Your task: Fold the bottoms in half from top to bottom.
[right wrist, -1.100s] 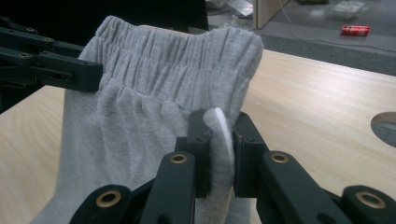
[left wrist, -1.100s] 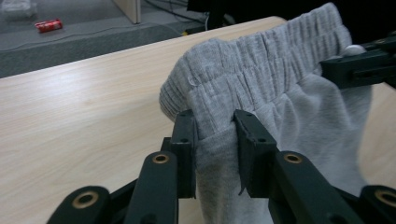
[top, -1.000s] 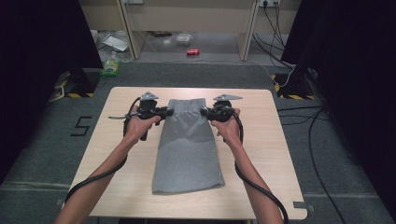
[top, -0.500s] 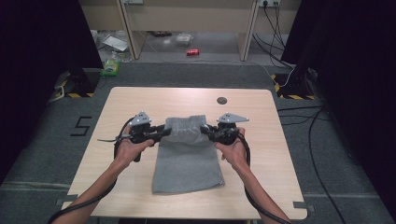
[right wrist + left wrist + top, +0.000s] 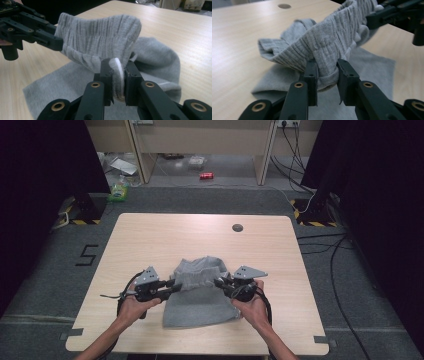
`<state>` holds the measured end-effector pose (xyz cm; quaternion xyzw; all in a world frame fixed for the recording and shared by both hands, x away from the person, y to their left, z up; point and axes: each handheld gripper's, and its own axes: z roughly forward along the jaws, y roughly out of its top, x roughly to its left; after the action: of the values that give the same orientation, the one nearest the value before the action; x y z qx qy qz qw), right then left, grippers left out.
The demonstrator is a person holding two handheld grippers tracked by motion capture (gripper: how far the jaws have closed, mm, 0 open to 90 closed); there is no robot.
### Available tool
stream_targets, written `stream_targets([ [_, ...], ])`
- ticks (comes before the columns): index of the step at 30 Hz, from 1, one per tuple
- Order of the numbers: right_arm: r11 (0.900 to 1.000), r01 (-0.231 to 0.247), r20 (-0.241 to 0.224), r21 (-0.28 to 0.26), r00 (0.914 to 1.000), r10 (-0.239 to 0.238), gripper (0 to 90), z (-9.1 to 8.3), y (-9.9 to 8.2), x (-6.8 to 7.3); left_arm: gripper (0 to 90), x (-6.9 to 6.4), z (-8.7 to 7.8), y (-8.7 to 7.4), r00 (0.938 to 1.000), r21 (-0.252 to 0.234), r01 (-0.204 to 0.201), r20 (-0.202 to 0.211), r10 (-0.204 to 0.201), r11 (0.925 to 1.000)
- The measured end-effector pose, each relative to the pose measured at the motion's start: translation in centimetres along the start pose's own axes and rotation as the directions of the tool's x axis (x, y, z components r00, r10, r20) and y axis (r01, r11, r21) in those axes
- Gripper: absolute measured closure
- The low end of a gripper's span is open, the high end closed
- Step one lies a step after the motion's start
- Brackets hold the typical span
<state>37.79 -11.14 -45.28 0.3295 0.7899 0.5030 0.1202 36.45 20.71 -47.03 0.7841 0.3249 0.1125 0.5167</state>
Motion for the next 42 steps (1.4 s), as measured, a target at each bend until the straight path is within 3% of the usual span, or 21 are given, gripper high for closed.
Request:
stream_targets([
  [7, 0.9992, 0.009, -0.013, 0.039, 0.9999, -0.009, 79.6, -0.7, -2.3, 1.0, 71.9, -1.7, 0.2, -2.0, 0.9988, 0.046, -0.047, 0.018, 0.046, 0.9978],
  [12, 0.9975, 0.006, -0.023, 0.071, 0.9997, -0.004, 76.0, -1.2, -3.7, 1.3, 71.3, -2.3, 0.3, -3.0, 0.9977, 0.083, -0.055, 0.044, 0.051, 0.995],
  [18, 0.9963, -0.013, -0.048, 0.085, 0.9987, 0.017, 55.4, -2.5, -3.7, 1.8, 65.7, -2.7, 0.0, -3.4, 0.9958, 0.097, -0.026, 0.09, 0.017, 0.9949],
  [20, 0.997, -0.005, -0.066, 0.078, 0.9978, 0.01, 55.2, -3.1, -3.3, 1.9, 61.8, -2.9, -0.3, -3.1, 0.9947, 0.091, -0.023, 0.102, 0.014, 0.9956],
  [22, 0.9979, 0.014, -0.053, 0.064, 0.9985, -0.011, 55.3, -3.7, -2.9, 2.0, 59.1, -3.0, -0.6, -2.7, 0.9946, 0.076, -0.027, 0.102, 0.019, 0.9968],
  [26, 0.9976, 0.02, -0.048, 0.066, 0.9987, -0.017, 57.5, -3.6, -2.5, 2.0, 57.5, -2.4, -1.4, -1.6, 0.9965, 0.032, -0.009, 0.083, 0.006, 0.9994],
  [30, 0.9964, 0.014, -0.05, 0.083, 0.9987, -0.01, 60.1, -2.2, -1.9, 1.5, 55.3, -1.3, -2.1, -0.6, 0.9985, 0.002, 0.014, 0.053, -0.014, 0.9999],
  [37, 0.9887, 0.034, -0.085, 0.146, 0.9961, -0.022, 62.9, 1.1, -1.3, 2.3, 52.4, 1.3, -1.6, -0.5, 0.9972, 0.027, 0.074, -0.01, -0.074, 0.9969],
  [40, 0.9815, 0.048, -0.092, 0.185, 0.9953, -0.031, 63.0, 1.7, -2.1, 2.9, 51.6, 2.1, -1.4, -0.8, 0.9941, 0.033, 0.104, -0.036, -0.103, 0.994],
  [42, 0.9769, 0.056, -0.108, 0.206, 0.9935, -0.034, 64.1, 1.6, -2.8, 3.4, 51.2, 2.4, -1.2, -1.0, 0.9941, 0.047, 0.1, -0.047, -0.098, 0.9939],
])
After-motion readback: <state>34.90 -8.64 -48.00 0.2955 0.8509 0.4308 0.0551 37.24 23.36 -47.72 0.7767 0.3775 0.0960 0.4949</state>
